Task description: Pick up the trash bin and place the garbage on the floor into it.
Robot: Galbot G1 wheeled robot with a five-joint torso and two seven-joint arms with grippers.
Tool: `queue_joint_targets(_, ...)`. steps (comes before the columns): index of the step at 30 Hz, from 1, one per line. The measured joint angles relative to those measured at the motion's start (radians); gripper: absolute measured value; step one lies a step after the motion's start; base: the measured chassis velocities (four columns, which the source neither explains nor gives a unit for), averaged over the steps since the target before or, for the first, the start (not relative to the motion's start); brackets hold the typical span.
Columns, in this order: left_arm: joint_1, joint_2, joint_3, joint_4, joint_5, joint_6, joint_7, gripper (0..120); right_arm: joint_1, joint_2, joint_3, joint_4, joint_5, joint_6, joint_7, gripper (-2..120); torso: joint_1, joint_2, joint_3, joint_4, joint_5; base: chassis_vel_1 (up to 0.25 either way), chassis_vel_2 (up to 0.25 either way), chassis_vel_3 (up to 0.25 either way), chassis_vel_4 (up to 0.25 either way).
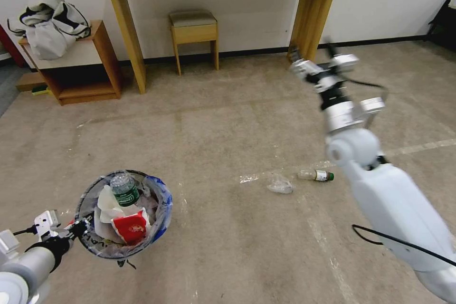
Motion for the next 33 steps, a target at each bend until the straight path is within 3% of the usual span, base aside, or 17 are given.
queue_joint_targets(6,-0.001,-0.015,-0.002,-0.005,0.021,0.000,0.008,0,-0.188,0.008,0.164,0.094,-0.045,-0.082,0.055,100,0.000,0.000,0.000,-0.0003,0.0004,0.000,0.000,0.000,0.000)
queue_joint_targets(12,0.001,-0.017,0.006,-0.006,0.052,-0.004,0.032,0,-0.297,0.038,0.256,0.158,-0.092,-0.084,0.061,100,0.000,0.000,0.000,0.0000,-0.0001,0.000,0.000,0.000,0.000)
queue_joint_targets(20,0.002,-0.026,0.018,0.001,0.095,-0.010,0.072,0,-0.420,0.071,0.295,0.189,-0.163,-0.044,0.059,100,0.000,0.000,0.000,-0.0001,0.0001,0.000,0.000,0.000,0.000)
queue_joint_targets(33,0.015,-0.024,0.017,-0.006,0.092,-0.010,0.074,0,-0.468,0.091,0.300,0.192,-0.198,-0.017,0.056,100,0.000,0.000,0.000,0.0000,0.0000,-0.009,-0.012,-0.013,-0.013)
